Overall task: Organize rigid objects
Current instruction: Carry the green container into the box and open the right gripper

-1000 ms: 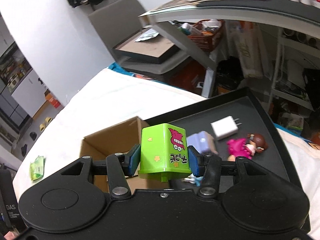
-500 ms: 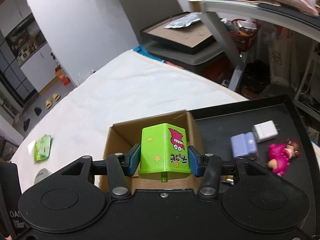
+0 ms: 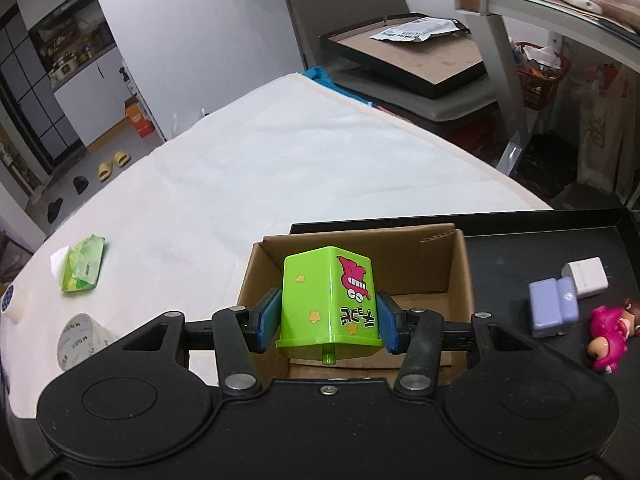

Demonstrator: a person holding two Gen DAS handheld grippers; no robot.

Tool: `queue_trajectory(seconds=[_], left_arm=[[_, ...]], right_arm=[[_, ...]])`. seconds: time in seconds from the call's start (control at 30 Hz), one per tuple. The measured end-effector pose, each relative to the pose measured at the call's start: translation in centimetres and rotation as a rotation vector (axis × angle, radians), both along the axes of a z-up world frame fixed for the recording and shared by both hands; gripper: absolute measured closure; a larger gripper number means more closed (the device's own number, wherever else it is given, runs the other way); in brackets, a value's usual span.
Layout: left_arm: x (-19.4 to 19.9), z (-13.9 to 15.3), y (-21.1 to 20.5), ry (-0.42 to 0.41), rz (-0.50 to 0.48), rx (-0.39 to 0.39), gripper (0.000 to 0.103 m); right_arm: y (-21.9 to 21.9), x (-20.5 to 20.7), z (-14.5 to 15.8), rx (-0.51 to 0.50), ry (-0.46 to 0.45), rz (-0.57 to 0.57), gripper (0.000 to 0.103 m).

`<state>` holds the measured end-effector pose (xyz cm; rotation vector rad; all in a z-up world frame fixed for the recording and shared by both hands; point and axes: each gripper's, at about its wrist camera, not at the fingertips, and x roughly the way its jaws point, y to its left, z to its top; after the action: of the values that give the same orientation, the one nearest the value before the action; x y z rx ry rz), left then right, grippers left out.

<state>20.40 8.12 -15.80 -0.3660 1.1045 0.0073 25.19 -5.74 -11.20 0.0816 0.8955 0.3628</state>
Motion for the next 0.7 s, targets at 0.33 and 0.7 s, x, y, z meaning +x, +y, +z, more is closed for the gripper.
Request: queue_trajectory(seconds=[0.33,0.7], left_arm=[[0.4,-0.1,0.1,0.018,-0.004,-0.013,0.091],[0.9,0.1,-0.8,0.049,0.000,0.029,0.090]], right_arm=[[0.5,0.9,-0.7,0.018,0.006,0.018,0.041],[-3.9,-0.7,1.9,0.045,-0.055,0.024,0.012]])
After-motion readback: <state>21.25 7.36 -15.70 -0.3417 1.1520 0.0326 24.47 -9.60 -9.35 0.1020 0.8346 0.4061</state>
